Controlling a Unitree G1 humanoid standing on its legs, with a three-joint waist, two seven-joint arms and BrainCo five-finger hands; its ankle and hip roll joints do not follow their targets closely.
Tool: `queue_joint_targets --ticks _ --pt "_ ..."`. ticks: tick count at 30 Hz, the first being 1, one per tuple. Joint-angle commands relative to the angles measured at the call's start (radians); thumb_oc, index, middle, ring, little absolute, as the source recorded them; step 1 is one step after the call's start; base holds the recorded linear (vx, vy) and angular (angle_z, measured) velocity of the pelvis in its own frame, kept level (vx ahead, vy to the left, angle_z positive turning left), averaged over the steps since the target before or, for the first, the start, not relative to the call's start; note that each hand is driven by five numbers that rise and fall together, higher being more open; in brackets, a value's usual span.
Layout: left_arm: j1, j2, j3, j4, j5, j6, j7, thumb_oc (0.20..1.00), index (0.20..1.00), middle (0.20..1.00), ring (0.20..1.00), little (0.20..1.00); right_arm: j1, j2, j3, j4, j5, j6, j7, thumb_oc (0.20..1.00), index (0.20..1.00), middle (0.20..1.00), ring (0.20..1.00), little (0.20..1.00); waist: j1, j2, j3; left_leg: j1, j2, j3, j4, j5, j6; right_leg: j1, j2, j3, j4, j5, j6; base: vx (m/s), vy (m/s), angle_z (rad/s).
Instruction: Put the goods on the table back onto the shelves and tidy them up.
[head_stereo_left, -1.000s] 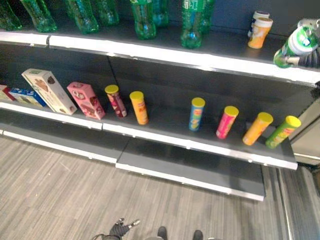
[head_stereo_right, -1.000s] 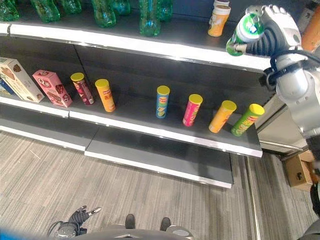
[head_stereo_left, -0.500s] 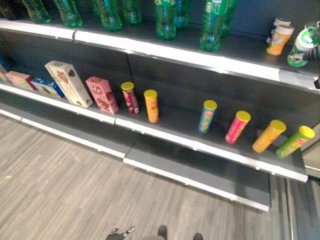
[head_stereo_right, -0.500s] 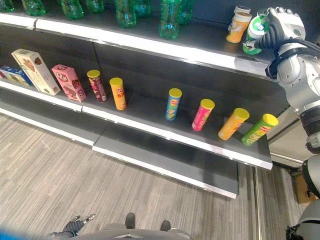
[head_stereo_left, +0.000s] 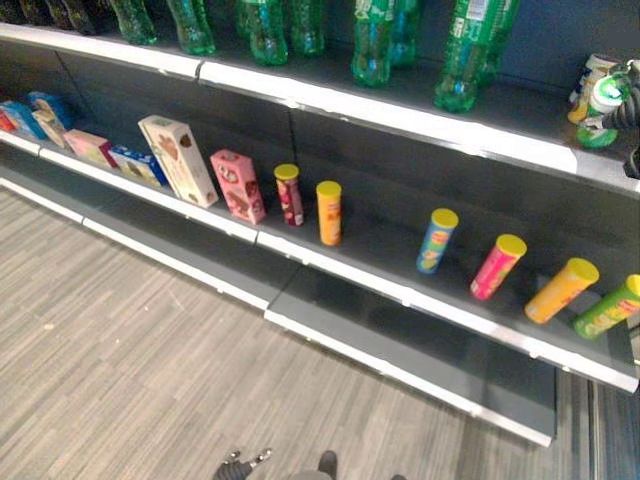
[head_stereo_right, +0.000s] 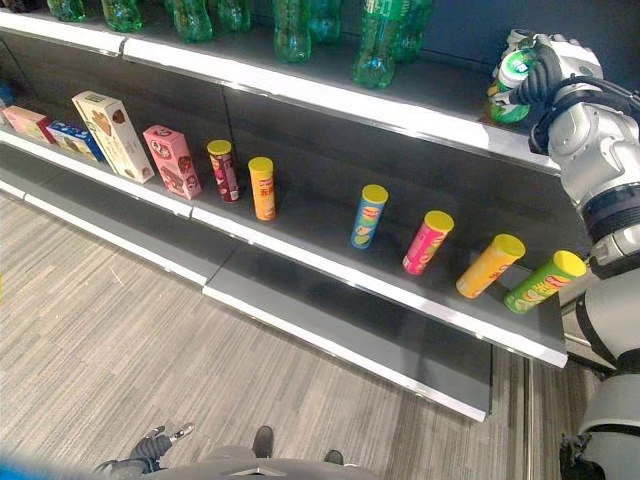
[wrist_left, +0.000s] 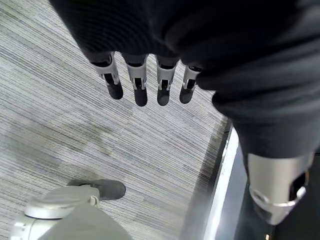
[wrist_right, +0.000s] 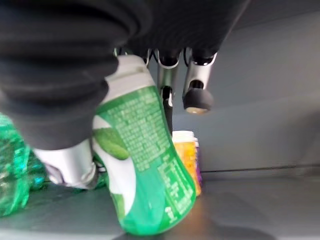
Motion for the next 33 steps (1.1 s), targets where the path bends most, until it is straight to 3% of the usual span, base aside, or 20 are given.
queue_joint_targets --ticks 1,13,31,32,33 --pt "-0.06 0.063 -0.041 0.04 -0.027 -0.03 -0.003 1.0 1.0 1.0 1.0 1.0 -0.162 -0.04 0.053 0.037 0.053 -0.006 -0.011 0.2 0.2 0.2 0.2 0.2 0.027 -0.06 0.012 0.035 0.014 0.029 0.006 -0.119 -0.068 0.069 -0.039 -0.049 0.017 -0.159 0.057 0.0 0.0 0.0" --pt "-0.071 0.066 -0.072 0.027 -0.021 -0.03 -0.023 1.0 1.0 1.0 1.0 1.0 -0.141 -0.009 -0.001 0.096 0.216 -0.009 0.049 0.2 0.2 0.2 0.2 0.2 0.03 -0.066 0.011 0.034 0.013 0.015 0.006 -0.122 -0.068 0.073 -0.04 -0.065 0.017 -0.164 0.057 0.0 -0.001 0.05" --pt "-0.081 0.071 -0.087 0.022 -0.001 -0.025 -0.036 1.0 1.0 1.0 1.0 1.0 -0.141 -0.003 0.011 0.159 0.193 0.002 0.078 0.2 0.2 0.2 0.2 0.2 0.032 -0.068 0.013 0.035 0.013 0.009 0.006 -0.126 -0.069 0.075 -0.039 -0.077 0.017 -0.17 0.056 0.0 0.0 0.0" --pt "-0.081 0.071 -0.087 0.022 -0.001 -0.025 -0.036 1.0 1.0 1.0 1.0 1.0 -0.141 -0.003 0.011 0.159 0.193 0.002 0.078 0.539 0.539 0.539 0.539 0.539 0.032 -0.068 0.013 0.035 0.013 0.009 0.006 -0.126 -0.069 0.075 -0.039 -0.077 0.017 -0.17 0.056 0.0 0.0 0.0" --pt "-0.081 0.071 -0.088 0.022 -0.001 -0.025 -0.036 1.0 1.0 1.0 1.0 1.0 -0.14 -0.003 0.009 0.159 0.191 0.002 0.073 1.0 1.0 1.0 1.0 1.0 0.032 -0.069 0.014 0.034 0.013 0.008 0.006 -0.127 -0.069 0.075 -0.039 -0.077 0.017 -0.17 0.056 0.0 0.0 0.0"
